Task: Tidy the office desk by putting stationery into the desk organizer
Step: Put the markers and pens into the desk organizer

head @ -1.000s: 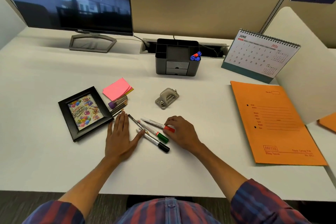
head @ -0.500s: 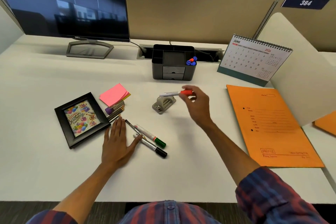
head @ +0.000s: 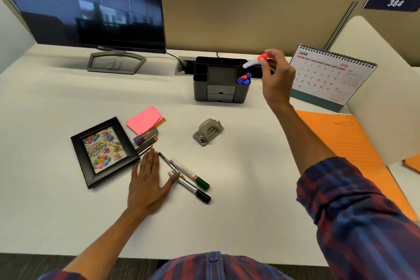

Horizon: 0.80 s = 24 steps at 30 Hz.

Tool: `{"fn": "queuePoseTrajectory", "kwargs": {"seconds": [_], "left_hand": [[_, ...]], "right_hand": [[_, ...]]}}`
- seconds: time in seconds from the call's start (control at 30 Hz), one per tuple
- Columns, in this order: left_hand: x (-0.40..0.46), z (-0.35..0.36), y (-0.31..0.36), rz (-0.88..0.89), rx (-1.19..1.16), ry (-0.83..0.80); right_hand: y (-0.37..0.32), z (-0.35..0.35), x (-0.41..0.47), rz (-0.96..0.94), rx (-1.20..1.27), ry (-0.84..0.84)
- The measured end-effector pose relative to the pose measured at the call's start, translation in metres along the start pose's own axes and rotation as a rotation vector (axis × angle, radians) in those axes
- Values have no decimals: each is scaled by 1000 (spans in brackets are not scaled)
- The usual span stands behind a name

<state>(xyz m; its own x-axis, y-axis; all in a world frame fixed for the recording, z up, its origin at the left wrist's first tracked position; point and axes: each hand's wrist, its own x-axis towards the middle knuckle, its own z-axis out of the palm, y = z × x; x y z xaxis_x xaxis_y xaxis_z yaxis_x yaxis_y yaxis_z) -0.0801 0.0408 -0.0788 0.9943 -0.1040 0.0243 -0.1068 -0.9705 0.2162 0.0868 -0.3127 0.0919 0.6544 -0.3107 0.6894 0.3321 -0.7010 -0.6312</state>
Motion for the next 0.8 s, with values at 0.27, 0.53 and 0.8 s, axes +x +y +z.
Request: {"fn": "queuePoseTrajectory", "kwargs": {"seconds": [0.27,0.53,0.8], "left_hand": [[0,-3,1,-11,-3,-18],[0,-2,2,-10,-15,-19],[-1,-4,2,-10,-28,-24]], "right_hand": [[13,34,11,60,-219,-125],[23,53,17,117,-375,-248],[34,53,-6,118,-369,-267]]}}
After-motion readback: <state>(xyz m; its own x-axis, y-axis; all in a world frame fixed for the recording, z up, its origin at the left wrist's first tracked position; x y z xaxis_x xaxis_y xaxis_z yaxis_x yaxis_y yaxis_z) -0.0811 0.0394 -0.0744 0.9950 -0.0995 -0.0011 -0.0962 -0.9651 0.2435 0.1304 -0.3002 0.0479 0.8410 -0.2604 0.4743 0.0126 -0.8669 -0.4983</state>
